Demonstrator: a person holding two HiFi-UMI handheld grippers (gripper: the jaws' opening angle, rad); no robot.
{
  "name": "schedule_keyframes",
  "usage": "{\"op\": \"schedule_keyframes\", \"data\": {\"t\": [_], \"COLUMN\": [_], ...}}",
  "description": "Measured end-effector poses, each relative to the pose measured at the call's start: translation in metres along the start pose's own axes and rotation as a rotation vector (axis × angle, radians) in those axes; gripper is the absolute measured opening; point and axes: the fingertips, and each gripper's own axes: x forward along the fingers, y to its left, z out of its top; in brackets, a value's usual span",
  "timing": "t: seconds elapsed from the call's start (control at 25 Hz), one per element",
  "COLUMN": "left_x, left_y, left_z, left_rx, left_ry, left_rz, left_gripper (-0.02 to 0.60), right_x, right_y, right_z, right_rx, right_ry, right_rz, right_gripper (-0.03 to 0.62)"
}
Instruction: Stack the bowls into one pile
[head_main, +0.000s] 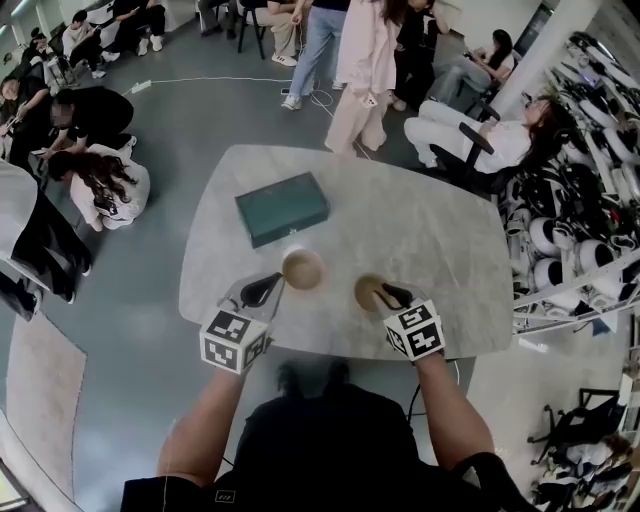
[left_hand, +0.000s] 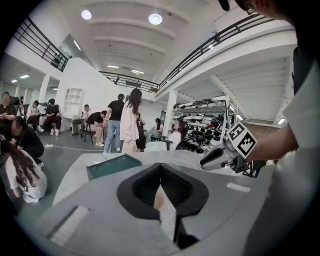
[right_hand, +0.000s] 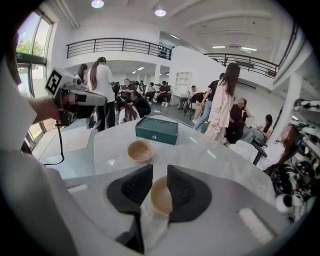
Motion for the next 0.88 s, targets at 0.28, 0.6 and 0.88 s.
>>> {"op": "schedule_keyframes", "data": {"t": [0.28,0.6,0.88], "left_x": [0.02,0.04,0.058], "left_y": [-0.022,-0.042,-0.045], "left_z": [0.011,0.047,0.04], "left_rx": [0.041,0.052,0.099], "left_ry": [0.009,-0.037,0.001], "left_rz": [0.017,0.111,0.116], "left_gripper": [0.011,0.011,0.012], "right_x": [-0.035,-0.083,-0.092], "right_y": [-0.03,-0.069,-0.085], "right_z": [0.018,0.031,0.025], "right_rx": [0.113,0.162,0.164], "right_ry": [-0.203,-0.434,-0.466], "right_rz": [0.011,0.037,0.048], "right_gripper": [0.068,0.005,0.005]}}
